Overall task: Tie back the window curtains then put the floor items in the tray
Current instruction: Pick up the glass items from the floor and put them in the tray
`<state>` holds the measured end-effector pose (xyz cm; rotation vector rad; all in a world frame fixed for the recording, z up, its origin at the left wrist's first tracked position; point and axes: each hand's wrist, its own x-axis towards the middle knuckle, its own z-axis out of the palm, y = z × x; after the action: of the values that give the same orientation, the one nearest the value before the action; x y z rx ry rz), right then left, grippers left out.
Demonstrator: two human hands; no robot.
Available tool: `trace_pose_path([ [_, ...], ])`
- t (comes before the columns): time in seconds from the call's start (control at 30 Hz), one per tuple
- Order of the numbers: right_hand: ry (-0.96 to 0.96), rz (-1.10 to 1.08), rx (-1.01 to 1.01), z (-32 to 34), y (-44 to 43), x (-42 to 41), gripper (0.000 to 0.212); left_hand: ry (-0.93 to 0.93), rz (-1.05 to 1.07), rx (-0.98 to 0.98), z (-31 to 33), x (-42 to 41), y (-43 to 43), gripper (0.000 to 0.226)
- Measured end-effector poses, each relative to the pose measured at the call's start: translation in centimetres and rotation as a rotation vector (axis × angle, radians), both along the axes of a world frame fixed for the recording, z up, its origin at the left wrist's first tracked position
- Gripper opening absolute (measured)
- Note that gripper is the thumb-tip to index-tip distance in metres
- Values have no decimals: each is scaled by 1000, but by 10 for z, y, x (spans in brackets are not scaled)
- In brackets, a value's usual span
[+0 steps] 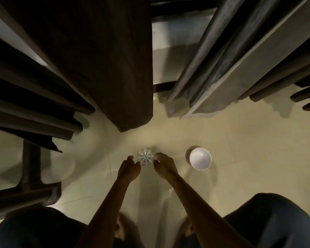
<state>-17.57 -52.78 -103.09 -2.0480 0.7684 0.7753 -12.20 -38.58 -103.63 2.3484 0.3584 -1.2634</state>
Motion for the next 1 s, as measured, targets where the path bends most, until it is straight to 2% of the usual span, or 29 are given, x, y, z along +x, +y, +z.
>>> trace_pose_path([
  [0.07,-34,-7,-7,-18,4,1,27,1,11,-13,-15,1,2,58],
  [0.27,-134,-58,6,-43,18,5,49,-26,58,-130,-37,1,-8,58],
  [0.5,-183,-195,8,-27,26,4,39,-175,48,-159,-19,-9,-16,49],
  [0.63,-245,-286,-16,10,21,7,35,-231,175,-180,20,-6,-24,51],
  [0.8,-377,-377,-43,74,14,8,25,-390,231,-189,87,-10,-36,46],
  [1.0,-385,-517,16,178,11,9,40,-447,375,-269,202,-17,-41,46],
])
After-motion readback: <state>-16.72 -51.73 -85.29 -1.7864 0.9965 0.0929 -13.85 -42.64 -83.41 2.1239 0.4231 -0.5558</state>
